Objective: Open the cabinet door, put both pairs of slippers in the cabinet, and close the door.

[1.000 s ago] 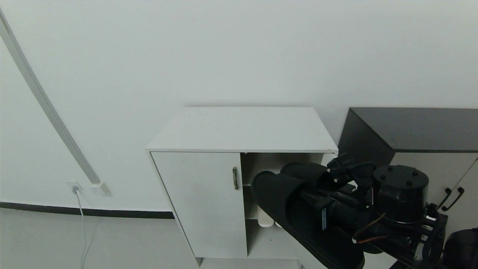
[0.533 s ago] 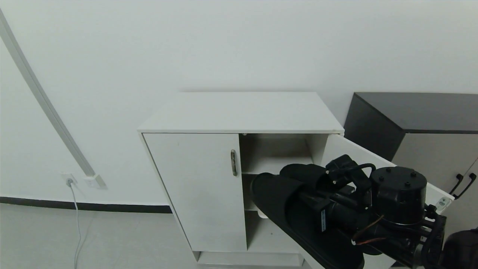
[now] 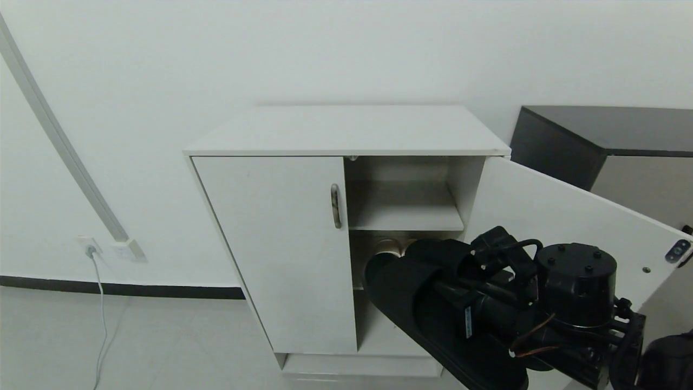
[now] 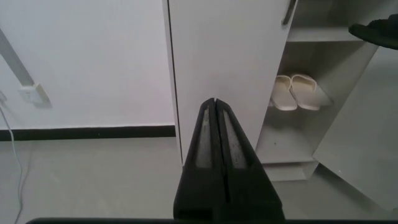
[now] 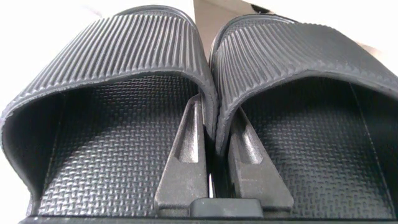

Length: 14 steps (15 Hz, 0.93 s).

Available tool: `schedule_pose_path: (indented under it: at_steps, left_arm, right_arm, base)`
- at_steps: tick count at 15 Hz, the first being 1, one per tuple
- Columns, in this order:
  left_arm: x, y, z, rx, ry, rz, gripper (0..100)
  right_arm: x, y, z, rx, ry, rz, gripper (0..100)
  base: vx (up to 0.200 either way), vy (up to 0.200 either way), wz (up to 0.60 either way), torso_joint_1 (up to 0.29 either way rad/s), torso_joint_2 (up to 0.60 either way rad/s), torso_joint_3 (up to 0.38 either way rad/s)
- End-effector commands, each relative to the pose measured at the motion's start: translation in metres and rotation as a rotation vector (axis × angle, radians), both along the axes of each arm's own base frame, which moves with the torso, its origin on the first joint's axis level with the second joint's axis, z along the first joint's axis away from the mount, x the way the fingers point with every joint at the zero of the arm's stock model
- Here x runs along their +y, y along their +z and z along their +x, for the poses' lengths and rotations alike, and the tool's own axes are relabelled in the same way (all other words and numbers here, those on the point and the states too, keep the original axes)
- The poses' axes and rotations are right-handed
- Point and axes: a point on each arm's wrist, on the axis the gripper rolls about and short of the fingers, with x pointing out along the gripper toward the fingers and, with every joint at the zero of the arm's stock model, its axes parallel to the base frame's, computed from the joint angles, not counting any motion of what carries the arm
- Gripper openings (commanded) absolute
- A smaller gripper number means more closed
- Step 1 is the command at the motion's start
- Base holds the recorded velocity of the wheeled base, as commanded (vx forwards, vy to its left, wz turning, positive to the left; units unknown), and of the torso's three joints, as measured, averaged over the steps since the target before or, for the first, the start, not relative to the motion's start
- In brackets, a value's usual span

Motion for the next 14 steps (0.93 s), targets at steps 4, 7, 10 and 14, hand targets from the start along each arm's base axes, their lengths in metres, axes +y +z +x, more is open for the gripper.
schedule_pose_path:
  at_steps: [4,7,10,14]
  left_arm:
    - [0.0000,0.0000,0.0001,0.001,0.001,0.000,0]
    - [0.0000,0.0000,0.0000,0.000,0.001,-0.002,0]
    - [0.0000,0.0000,0.0001,0.001,0.000,-0.002,0]
    - [0.0000,0.0000,0.0000,-0.001,0.001,0.000,0]
  right_arm:
    - [0.0003,-0.0009,-0.0003,0.002,0.001,-0.002,0]
    - [0.0001,-0.0018,-0.0012,0.004,0.001,-0.005,0]
    - [0.0012,-0.0022,-0.0025,0.006,0.010,-0.005,0]
    - [0.0024,-0.0061,-0.0012,0.011,0.009,-0.014,0]
  base:
    - [0.000,0.000,0.00,-0.126,0.47,0.336]
    - [0.000,0.000,0.00,-0.092,0.45,0.359]
    - [0.000,0.000,0.00,-0.046,0.45,0.391]
    - [0.000,0.000,0.00,-0.007,0.32,0.309]
